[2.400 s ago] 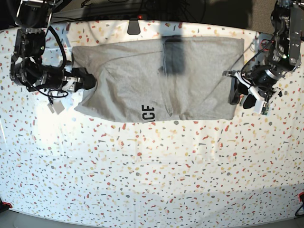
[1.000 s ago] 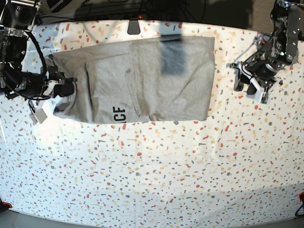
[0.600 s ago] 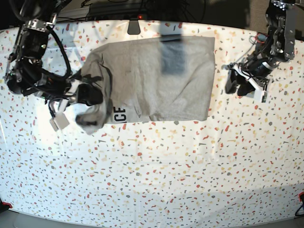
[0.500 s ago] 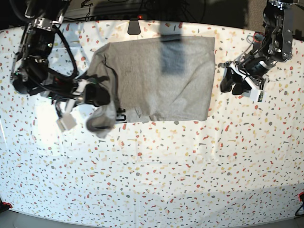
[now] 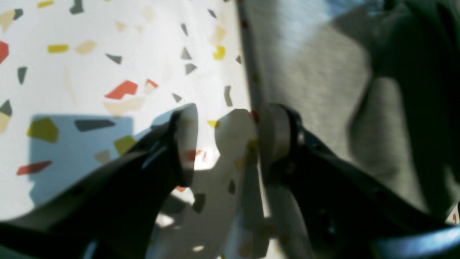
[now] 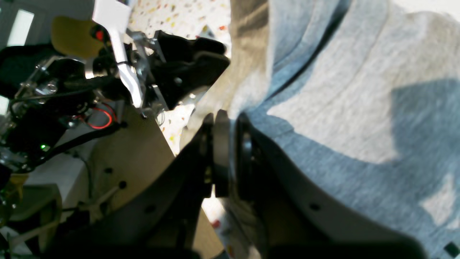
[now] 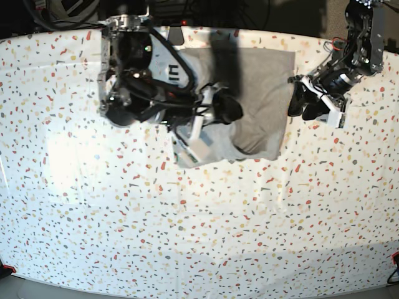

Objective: Fold the T-shirt properly
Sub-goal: 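Fold the bundle over toward the left gripper with the right gripper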

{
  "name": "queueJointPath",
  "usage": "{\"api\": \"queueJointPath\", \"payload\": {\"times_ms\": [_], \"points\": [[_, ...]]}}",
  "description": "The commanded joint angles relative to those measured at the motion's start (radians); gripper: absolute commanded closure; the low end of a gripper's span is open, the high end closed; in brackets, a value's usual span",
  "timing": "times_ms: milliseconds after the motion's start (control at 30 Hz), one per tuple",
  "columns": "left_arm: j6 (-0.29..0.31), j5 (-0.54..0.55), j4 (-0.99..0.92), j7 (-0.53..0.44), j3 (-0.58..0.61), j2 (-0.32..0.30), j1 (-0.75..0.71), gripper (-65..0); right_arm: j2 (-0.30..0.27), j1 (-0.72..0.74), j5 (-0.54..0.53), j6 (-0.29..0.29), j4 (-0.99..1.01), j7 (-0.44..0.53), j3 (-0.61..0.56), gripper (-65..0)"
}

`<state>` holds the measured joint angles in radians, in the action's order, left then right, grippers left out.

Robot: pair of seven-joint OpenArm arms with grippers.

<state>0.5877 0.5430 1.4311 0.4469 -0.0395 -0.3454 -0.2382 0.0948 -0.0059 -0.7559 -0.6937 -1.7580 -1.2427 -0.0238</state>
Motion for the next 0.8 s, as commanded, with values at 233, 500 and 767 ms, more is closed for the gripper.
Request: {"api": "queueJointPath", "payload": {"times_ms": [233, 500, 767], "points": [[0.016, -0.019, 0.001, 0.052, 0.006, -0.004, -0.037, -27.2, 0.062, 0.027, 0.067, -0.004, -0.02, 0.135, -0.104, 0.0], [0.057, -0.022, 0.001, 0.045, 0.01, 0.022, -0.044, -27.2, 0.062, 0.042, 0.079, -0.004, -0.018, 0.167, -0.2, 0.0], [0.06, -0.098, 0.001, 0.054, 0.01, 0.068, -0.045, -27.2, 0.062, 0.061, 0.217, -0.004, 0.01, 0.301, -0.347, 0.0]]}}
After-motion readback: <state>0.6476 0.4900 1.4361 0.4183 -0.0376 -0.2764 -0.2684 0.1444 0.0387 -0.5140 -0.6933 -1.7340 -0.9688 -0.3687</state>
